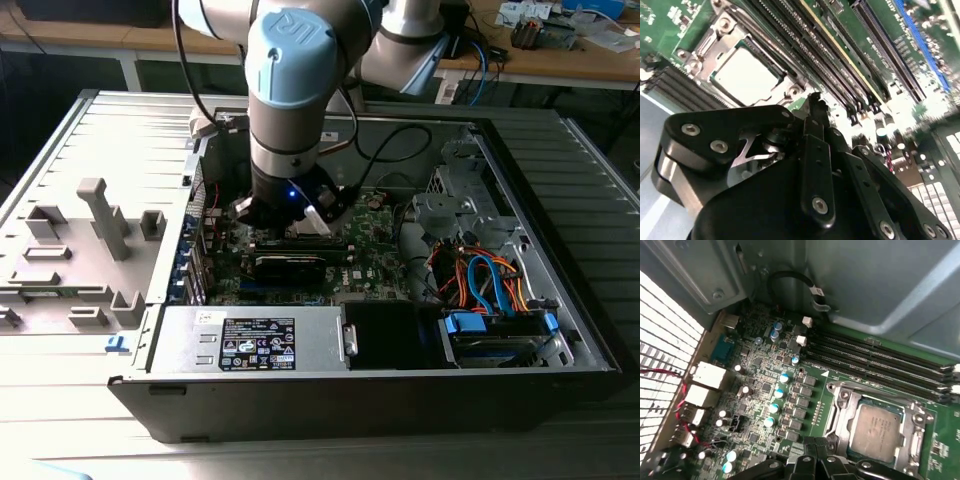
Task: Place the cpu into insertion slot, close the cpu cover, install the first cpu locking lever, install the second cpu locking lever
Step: 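Install the second cpu locking lever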
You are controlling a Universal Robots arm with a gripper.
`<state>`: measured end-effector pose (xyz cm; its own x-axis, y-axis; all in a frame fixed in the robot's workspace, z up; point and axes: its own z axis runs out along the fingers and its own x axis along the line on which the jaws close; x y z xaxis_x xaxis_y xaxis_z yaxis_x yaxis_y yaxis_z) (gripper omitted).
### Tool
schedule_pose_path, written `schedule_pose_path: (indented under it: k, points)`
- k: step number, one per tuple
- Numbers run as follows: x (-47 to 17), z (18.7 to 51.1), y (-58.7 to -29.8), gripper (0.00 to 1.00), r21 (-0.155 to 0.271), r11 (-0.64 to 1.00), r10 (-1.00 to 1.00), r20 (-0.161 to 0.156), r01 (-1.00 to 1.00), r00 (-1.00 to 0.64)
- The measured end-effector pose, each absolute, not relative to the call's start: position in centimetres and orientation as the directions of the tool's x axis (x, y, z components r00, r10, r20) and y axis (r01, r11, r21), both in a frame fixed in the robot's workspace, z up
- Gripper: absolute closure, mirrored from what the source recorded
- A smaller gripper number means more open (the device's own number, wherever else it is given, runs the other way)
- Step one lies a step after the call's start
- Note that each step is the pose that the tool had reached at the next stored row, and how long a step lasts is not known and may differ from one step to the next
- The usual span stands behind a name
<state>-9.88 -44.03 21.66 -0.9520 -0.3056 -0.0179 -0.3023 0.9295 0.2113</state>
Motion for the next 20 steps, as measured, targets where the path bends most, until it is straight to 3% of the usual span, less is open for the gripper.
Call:
schedule_pose_path:
  k: [10, 20]
  points:
    - [-8.3, 21.8, -43.6, 0.89, 0.149, 0.944, -0.301, 0.015, -0.296, -0.953]
    - [-7.5, 21.8, -40.8, 0.89, 0.057, 0.954, -0.298, 0.052, -0.295, -0.953]
